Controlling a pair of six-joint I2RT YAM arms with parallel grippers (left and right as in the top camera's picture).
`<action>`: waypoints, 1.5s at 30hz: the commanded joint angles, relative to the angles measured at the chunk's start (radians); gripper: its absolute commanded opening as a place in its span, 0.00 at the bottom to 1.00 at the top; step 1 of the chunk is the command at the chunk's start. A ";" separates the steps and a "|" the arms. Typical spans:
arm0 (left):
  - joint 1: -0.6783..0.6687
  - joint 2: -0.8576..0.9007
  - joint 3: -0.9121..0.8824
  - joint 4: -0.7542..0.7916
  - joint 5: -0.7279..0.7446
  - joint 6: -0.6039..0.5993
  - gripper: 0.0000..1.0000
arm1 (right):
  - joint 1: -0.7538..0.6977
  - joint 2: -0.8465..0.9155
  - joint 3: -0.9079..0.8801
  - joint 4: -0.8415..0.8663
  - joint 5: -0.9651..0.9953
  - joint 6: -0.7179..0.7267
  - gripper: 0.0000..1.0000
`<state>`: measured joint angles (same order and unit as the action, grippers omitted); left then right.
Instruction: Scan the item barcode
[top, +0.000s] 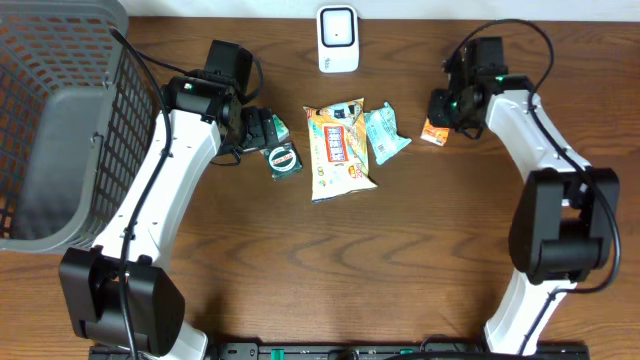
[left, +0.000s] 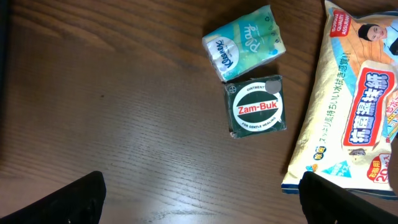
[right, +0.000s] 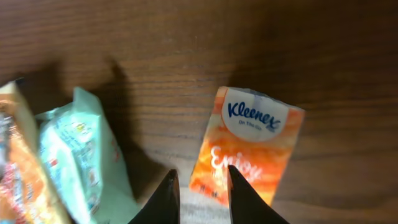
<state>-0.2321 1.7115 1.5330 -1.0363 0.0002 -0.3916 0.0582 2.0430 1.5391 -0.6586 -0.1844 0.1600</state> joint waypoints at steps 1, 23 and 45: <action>0.003 0.000 0.008 -0.003 -0.011 0.005 0.97 | -0.004 0.040 0.019 0.020 -0.009 0.003 0.19; 0.003 0.000 0.008 -0.003 -0.011 0.005 0.98 | -0.001 -0.082 0.019 -0.302 0.423 0.030 0.14; 0.003 0.000 0.008 -0.003 -0.011 0.005 0.97 | 0.145 -0.112 0.018 -0.315 0.174 0.029 0.60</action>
<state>-0.2321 1.7115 1.5330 -1.0363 0.0002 -0.3916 0.1753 1.9308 1.5566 -0.9741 -0.0013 0.1822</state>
